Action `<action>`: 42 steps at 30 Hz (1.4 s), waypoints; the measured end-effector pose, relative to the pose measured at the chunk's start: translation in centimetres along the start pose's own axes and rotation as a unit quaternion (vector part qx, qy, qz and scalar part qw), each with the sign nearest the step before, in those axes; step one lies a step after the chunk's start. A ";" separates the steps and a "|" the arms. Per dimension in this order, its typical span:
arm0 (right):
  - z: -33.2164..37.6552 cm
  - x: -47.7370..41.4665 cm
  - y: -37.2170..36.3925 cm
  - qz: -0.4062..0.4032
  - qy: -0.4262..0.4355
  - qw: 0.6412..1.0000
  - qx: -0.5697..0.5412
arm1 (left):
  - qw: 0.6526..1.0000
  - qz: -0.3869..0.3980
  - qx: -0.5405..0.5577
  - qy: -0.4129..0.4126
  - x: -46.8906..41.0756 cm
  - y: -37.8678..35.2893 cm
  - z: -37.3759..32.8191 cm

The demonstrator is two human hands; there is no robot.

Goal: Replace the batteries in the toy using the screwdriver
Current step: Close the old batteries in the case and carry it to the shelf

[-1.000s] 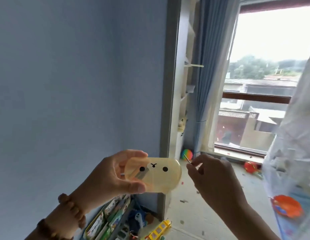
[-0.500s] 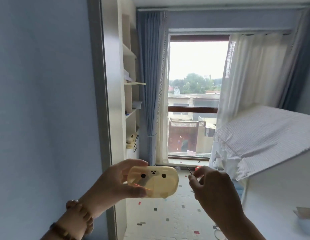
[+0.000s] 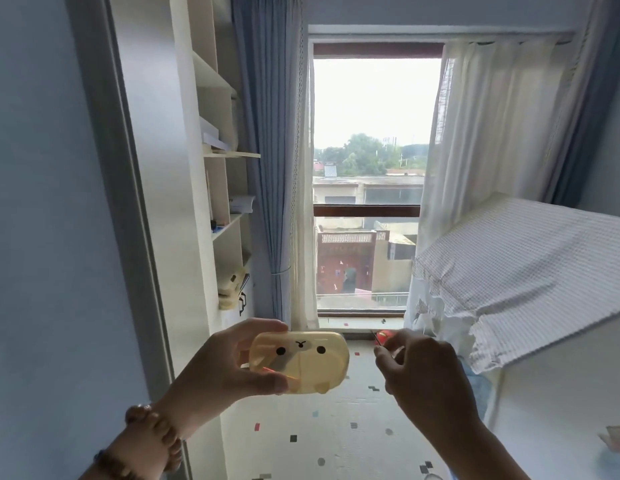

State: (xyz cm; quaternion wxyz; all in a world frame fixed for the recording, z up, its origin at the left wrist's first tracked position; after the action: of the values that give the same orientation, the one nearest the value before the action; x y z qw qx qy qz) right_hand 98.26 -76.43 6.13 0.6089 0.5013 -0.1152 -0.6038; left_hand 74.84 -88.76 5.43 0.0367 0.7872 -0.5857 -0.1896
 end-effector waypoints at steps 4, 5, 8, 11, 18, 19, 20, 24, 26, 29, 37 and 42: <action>0.5 -6.3 -3.6 -0.007 -0.015 1.000 0.012 | 1.000 0.008 0.009 -0.007 -7.8 2.5 2.1; 0.5 -7.8 -4.5 -0.005 -0.016 1.000 0.013 | 1.000 0.010 0.007 -0.009 -9.9 3.0 2.6; 0.2 -12.3 -7.4 0.000 -0.023 1.000 0.014 | 1.000 0.019 0.008 -0.009 -15.6 4.0 4.6; -0.6 -16.9 -10.5 0.006 -0.029 0.999 0.021 | 1.000 0.025 0.008 -0.006 -21.0 4.3 7.1; -4.1 -30.5 -18.1 0.015 -0.032 0.999 -0.003 | 1.000 0.009 0.030 0.000 -35.2 4.6 12.7; -4.7 -32.7 -19.0 0.017 -0.032 0.999 -0.004 | 1.000 0.005 0.031 0.003 -37.5 4.7 13.3; -5.1 -34.9 -19.9 0.020 -0.030 0.999 -0.003 | 0.999 0.005 0.033 0.008 -39.7 4.7 13.8; -6.4 -43.3 -23.6 0.032 -0.012 0.999 0.015 | 0.999 0.008 0.046 0.014 -48.8 4.7 15.8; -7.4 -47.6 -25.5 0.035 -0.010 0.999 0.016 | 0.999 0.000 0.048 0.018 -53.1 5.1 17.0; -8.2 -53.1 -28.1 0.034 -0.015 0.999 0.011 | 0.998 0.003 0.049 0.024 -59.2 5.5 18.9; -9.3 -67.7 -37.2 0.024 -0.012 1.000 0.008 | 0.998 0.027 0.052 0.005 -75.5 7.8 24.5; -8.9 -76.2 -42.6 0.030 -0.019 0.999 0.003 | 0.997 0.043 0.060 0.011 -85.4 10.2 27.7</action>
State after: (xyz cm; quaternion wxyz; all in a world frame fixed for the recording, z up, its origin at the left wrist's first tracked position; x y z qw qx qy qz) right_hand 59.84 2.43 5.42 0.6230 0.4876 -0.1436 -0.5945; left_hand 35.43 -7.50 4.48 0.0037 0.7639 -0.6292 -0.1434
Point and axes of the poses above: each hand's wrist, its own x-axis away from the middle knuckle, its own y-axis out of the back of the hand, z = x × y, the point moved 8 cm from there along -x, towards the middle knuckle, and after that the axes turned 4 degrees about x, right-handed, at the moved point
